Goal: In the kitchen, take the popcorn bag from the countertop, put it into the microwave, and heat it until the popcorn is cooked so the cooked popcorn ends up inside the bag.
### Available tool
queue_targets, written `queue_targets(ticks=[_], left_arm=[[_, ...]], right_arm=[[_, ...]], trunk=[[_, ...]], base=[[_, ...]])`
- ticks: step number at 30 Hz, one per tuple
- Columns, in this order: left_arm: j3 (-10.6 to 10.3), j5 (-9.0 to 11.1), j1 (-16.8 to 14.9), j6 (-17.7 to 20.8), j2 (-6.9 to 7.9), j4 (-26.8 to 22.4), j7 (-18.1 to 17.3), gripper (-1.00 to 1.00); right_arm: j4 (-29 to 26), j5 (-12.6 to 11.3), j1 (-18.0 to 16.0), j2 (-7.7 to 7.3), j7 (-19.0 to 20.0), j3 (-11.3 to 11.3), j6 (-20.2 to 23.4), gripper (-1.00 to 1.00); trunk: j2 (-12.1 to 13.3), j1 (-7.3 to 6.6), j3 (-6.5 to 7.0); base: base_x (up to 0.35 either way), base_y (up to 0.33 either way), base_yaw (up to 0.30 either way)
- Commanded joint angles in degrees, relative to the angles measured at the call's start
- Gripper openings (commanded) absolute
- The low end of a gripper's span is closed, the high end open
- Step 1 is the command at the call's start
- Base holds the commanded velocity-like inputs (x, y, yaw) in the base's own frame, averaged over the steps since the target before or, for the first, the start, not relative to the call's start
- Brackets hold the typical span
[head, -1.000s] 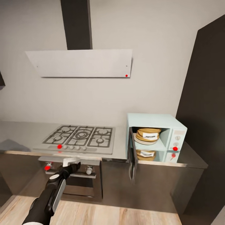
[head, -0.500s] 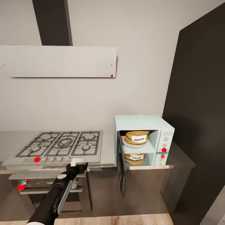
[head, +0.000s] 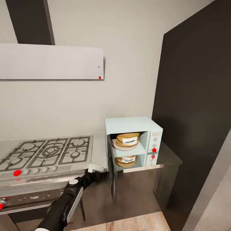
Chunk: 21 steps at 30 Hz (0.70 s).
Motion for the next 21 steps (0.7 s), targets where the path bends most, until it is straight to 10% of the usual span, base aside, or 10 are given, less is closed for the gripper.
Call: queue_targets(ticks=[1, 21], left_arm=[[0.0, 0.0, 0.0, 0.3, -0.17, -0.1, -0.5, 1.0], [0.1, 0.0, 0.0, 0.3, -0.43, 0.0, -0.5, 1.0]], right_arm=[[0.1, 0.5, -0.1, -0.03, 0.1, -0.5, 0.1, 1.0], [0.1, 0.6, 0.3, 0.67, 0.0, -0.5, 0.0, 1.0]], trunk=[[0.0, 0.02, -0.03], [0.0, 0.02, -0.03]], base=[[0.0, 0.0, -0.271], [0.223, 0.0, -0.271]])
